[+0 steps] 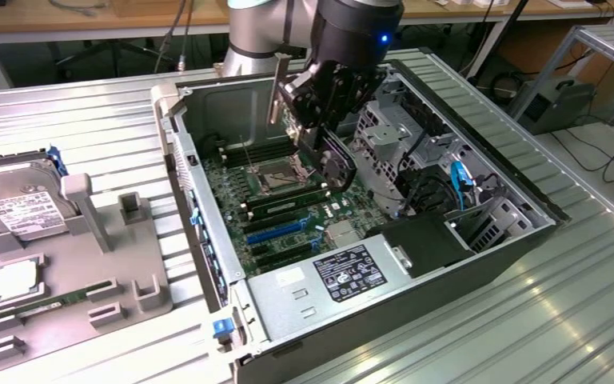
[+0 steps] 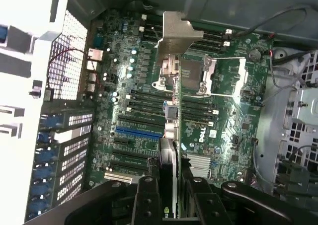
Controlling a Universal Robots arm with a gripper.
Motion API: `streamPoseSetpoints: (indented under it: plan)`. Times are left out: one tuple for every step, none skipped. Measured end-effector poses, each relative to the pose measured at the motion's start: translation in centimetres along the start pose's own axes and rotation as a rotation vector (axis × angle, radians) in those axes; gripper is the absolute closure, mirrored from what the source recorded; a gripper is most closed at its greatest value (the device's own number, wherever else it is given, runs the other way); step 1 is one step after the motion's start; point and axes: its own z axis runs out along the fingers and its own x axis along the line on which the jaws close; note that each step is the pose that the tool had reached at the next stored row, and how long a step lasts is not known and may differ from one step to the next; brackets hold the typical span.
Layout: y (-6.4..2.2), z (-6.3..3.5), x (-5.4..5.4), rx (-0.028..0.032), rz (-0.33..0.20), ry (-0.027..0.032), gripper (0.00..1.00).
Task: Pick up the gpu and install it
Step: 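Insert the gpu into the slot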
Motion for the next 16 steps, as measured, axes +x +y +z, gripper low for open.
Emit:
streamPoseSetpoints:
  plan:
    - [0.0,0.02,0.0,0.0004,-0.018,0.0009,0.74]
    - [0.0,0.04,0.0,0.0009,-0.035,0.0017,0.74]
    - [0.0,0.06,0.0,0.0014,-0.054,0.0027,0.74]
    - [-0.01,0.08,0.0,0.0018,-0.072,0.0036,0.74]
    - [-0.01,0.11,0.0,0.0024,-0.096,0.0047,0.74]
    - [-0.01,0.15,0.0,0.0032,-0.127,0.0063,0.74]
    - [-0.01,0.17,-0.01,0.0037,-0.145,0.0072,0.74]
    - [-0.01,0.19,0.0,0.004,-0.163,0.008,0.74]
    - [-0.01,0.22,-0.01,0.005,-0.196,0.0097,0.74]
    - [-0.01,0.23,-0.01,0.0055,-0.214,0.0106,0.74]
    - [-0.01,0.24,-0.01,0.0059,-0.233,0.0114,0.74]
    - [-0.01,0.25,-0.01,0.0066,-0.257,0.0127,0.74]
    - [-0.01,0.27,-0.01,0.007,-0.275,0.0135,0.74]
    - [-0.01,0.27,-0.01,0.0077,-0.301,0.0148,0.74]
    - [-0.01,0.29,-0.01,0.0083,-0.324,0.0159,0.74]
    - [-0.02,0.29,-0.01,0.0087,-0.342,0.0168,0.74]
